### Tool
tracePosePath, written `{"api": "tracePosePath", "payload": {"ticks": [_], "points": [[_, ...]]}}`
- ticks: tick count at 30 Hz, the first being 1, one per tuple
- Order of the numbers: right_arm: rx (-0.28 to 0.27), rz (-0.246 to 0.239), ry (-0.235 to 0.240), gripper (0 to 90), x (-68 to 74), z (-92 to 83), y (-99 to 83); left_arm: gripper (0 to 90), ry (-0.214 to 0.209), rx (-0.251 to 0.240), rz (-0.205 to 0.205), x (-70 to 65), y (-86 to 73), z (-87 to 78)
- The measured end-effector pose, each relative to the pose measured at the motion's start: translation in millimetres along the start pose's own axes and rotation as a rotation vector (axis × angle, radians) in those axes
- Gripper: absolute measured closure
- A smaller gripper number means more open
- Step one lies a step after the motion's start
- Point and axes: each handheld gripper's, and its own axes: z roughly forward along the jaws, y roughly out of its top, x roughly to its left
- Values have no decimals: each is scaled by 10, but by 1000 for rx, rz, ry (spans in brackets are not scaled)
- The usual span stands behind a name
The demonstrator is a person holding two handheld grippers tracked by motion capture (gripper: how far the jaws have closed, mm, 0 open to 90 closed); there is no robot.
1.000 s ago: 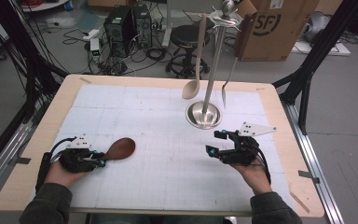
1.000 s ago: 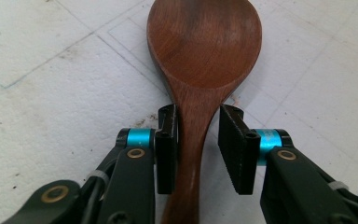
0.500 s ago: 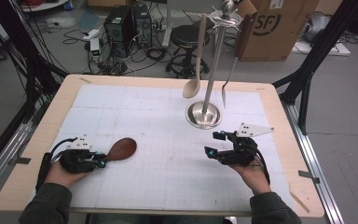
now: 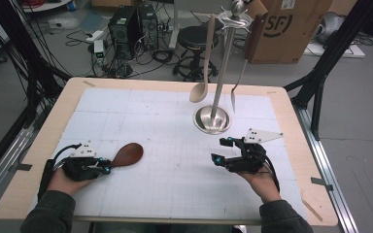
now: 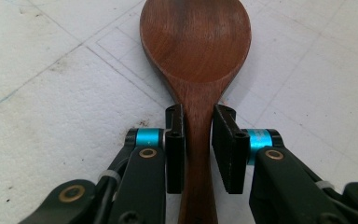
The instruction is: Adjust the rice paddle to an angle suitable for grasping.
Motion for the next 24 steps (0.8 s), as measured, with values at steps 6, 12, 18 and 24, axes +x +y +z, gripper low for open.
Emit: {"api": "tracePosePath", "payload": {"ticks": [6,12,18,24], "points": [[10,0,6,268,5,22,-7,751,-7,-3,11,-21,9,14],[8,4,10,269,4,11,-7,741,-15,5,12,-12,-2,12],[5,3,12,268,2,14,-9,722,-7,15,15,-13,-11,9],[4,-1,11,268,3,17,-8,757,-10,19,18,-18,-4,7]]}}
